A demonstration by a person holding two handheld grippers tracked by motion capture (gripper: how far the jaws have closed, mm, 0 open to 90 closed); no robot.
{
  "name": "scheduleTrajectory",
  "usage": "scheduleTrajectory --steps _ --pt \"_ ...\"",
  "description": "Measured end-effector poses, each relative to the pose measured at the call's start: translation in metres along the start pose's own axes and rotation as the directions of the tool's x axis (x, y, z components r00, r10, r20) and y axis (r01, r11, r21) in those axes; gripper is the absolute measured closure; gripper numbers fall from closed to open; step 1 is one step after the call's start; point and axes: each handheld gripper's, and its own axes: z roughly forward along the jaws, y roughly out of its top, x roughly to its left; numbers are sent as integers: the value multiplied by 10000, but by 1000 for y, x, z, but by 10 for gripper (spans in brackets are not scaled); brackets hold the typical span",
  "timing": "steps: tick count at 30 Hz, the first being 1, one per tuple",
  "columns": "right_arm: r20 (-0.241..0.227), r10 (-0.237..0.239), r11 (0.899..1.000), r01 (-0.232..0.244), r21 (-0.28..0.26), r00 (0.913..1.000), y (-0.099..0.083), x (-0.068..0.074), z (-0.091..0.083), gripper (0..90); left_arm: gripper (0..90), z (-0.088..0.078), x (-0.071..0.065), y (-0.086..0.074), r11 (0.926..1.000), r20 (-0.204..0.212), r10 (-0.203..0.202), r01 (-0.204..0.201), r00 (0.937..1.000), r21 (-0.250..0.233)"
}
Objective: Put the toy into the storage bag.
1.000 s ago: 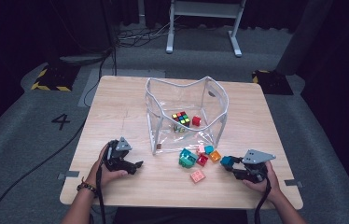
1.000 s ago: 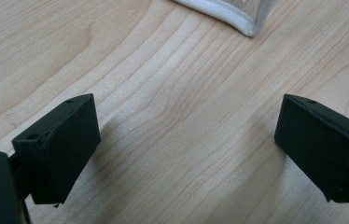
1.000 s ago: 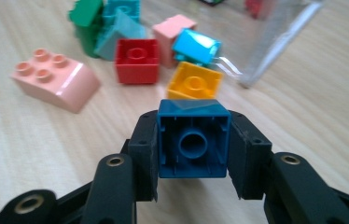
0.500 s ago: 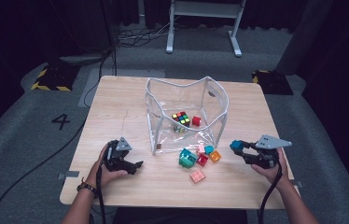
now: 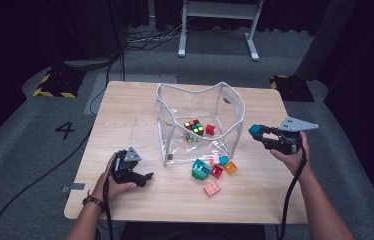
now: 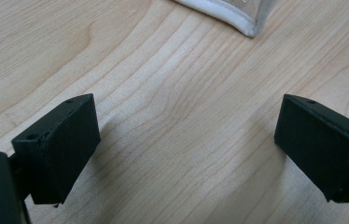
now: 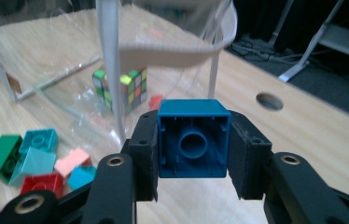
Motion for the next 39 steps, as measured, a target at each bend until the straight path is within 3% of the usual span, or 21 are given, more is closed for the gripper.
scheduleTrajectory --steps 6,11,25,32,35,39 --pt "-216 -258 9995 254 -192 9994 24 -8 -4 591 68 0 0 0 10000 -87 20 -21 10000 -62" --pt "-154 -53 9990 47 -434 9999 39 -15 -4 592 67 1 0 0 10000 -83 -11 10 10000 -75" --pt "-13 -469 9963 466 -725 9989 89 -23 0 591 67 1 0 0 10000 -86 -9 9 10000 -76" --pt "-266 -605 9959 586 -688 9978 109 -25 12 591 67 1 0 0 10000 -93 -12 11 10000 -77" --pt "-614 -465 9960 416 -788 9970 119 -27 17 591 67 1 0 0 10000 -88 -18 18 10000 -78" --pt "-1003 -784 9956 726 -600 9919 134 -27 28 591 67 1 0 0 10000 -89 -16 15 10000 -77"
